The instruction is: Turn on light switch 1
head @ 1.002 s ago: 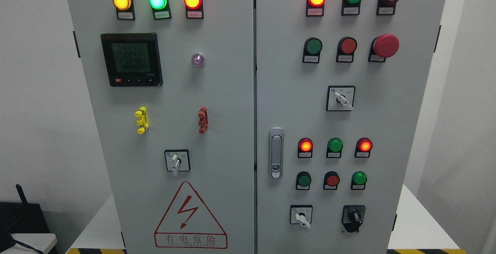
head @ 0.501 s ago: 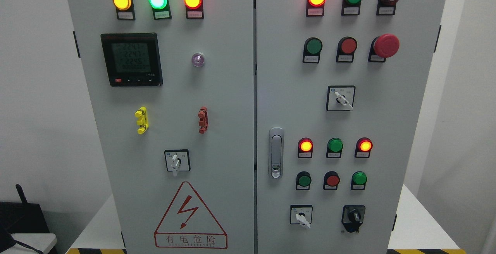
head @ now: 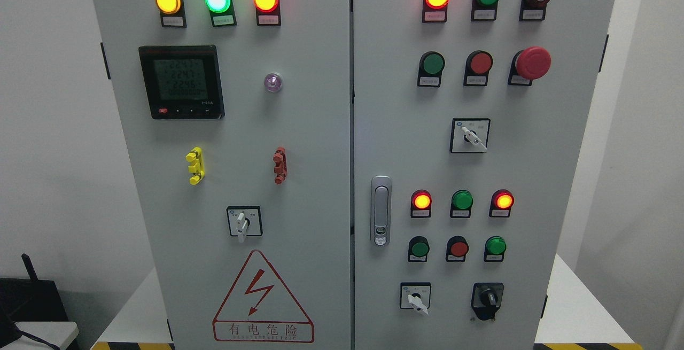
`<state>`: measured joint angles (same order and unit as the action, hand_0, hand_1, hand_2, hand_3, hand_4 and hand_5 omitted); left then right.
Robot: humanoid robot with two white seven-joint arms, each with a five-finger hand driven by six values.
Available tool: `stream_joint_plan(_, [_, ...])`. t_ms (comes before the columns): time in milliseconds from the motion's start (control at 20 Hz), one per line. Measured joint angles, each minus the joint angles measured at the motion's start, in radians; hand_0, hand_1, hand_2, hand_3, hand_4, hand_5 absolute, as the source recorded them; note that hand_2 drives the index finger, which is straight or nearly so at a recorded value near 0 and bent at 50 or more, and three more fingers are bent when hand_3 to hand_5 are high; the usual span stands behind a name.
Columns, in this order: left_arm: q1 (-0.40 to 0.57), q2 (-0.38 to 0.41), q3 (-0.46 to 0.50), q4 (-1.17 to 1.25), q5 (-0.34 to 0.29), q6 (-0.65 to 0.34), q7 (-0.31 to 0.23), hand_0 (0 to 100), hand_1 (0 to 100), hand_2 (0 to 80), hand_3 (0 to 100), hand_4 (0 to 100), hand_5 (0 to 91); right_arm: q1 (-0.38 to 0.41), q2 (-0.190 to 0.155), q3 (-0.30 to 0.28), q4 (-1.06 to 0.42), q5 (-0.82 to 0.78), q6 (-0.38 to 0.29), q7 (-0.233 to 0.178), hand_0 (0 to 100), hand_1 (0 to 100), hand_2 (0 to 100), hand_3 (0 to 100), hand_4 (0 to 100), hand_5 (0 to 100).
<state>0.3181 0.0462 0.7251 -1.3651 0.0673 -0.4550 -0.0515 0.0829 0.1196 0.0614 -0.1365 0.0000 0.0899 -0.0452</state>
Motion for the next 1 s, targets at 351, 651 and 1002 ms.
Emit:
stream_joint_plan(351, [-0.014, 0.006, -0.088, -0.143, -0.023, -0.004, 0.113, 9, 39, 39.1, 57, 70, 75.1, 0.0, 0.0, 0.0, 0.0, 0.0, 0.0, 0.0, 12, 39, 0, 0, 0, 0])
stream_joint_plan(651, [-0.039, 0.011, -0.16, -0.24, -0.102, 0.062, 0.163, 12, 37, 39.2, 58, 72, 77.1, 0.0, 0.0, 0.0, 0.0, 0.0, 0.0, 0.0, 12, 39, 0, 0, 0, 0])
stream_joint_plan(1002, [-0.109, 0.011, -0.28, -0.316, -0.177, 0.116, 0.245, 13, 38, 40.4, 60, 74, 78.4, 0.0, 0.0, 0.0, 0.0, 0.0, 0.0, 0.0, 12, 39, 0, 0, 0, 0])
